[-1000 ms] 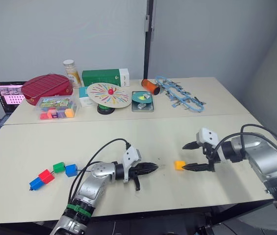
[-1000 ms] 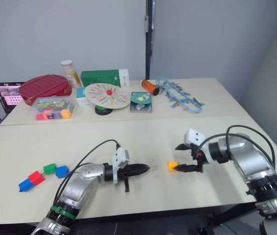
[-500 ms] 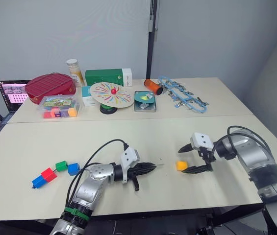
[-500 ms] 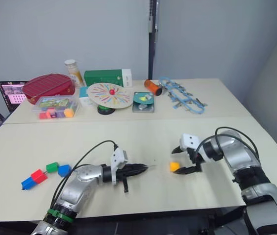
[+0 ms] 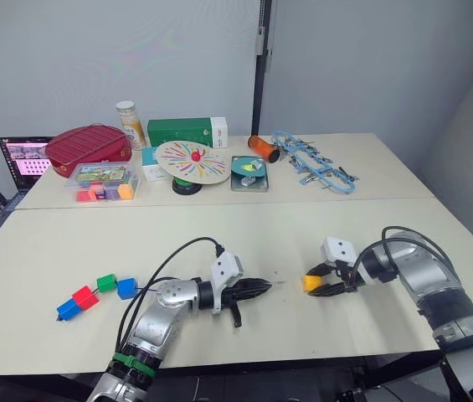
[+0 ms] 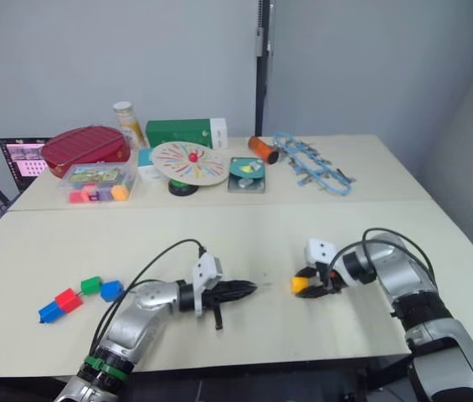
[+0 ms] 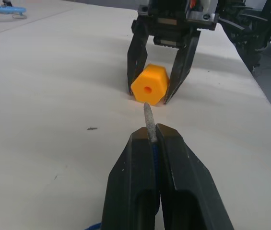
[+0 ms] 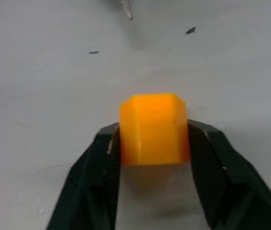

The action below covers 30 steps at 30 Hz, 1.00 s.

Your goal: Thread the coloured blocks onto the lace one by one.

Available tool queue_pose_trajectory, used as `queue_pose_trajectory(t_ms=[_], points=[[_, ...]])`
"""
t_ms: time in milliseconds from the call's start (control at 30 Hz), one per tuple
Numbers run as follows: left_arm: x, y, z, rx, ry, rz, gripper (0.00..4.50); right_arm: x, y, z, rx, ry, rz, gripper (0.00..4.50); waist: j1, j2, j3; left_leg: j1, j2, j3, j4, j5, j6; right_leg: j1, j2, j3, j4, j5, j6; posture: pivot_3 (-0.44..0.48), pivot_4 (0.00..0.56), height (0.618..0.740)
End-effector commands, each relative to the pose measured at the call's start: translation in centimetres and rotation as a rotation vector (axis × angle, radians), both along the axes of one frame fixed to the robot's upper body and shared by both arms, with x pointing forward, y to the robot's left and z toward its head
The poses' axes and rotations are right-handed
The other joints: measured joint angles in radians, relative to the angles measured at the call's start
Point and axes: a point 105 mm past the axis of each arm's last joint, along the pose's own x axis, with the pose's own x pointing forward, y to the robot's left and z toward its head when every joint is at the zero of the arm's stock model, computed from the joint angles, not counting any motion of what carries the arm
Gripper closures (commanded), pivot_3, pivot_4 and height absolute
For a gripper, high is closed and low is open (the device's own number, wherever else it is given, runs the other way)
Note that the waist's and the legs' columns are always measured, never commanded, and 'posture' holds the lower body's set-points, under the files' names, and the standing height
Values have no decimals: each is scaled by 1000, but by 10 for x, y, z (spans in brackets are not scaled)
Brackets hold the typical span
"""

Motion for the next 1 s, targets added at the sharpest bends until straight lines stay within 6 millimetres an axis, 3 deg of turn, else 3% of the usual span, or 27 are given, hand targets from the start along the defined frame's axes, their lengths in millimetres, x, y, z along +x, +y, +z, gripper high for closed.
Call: queue_pose_trajectory(t_ms=[33, 333, 667, 1000], points=[[-1, -7, 6, -2, -30, -29, 4500, -3, 2, 3, 10, -9, 0, 3218, 0, 0, 0, 0, 0, 0, 0, 0, 0, 0, 0, 0, 0, 0, 0, 0, 150, 740], [-3, -12, 1, 23, -23, -69, 4500, -20, 25, 4, 33, 3, 62, 3218, 1, 0, 0, 0, 0, 0, 0, 0, 0, 0, 0, 0, 1, 0, 0, 0, 150, 740], [-7, -21, -2, 31, -15, -106, 4500, -23, 27, -1, 34, 18, 42, 3218, 2, 0, 0, 0, 0, 0, 0, 0, 0, 0, 0, 0, 1, 0, 0, 0, 150, 740], [4, -14, -5, 88, -21, -96, 4500, -23, 26, 1, 40, 15, 32, 3218, 2, 0, 0, 0, 0, 0, 0, 0, 0, 0, 0, -1, 1, 0, 0, 0, 150, 740]])
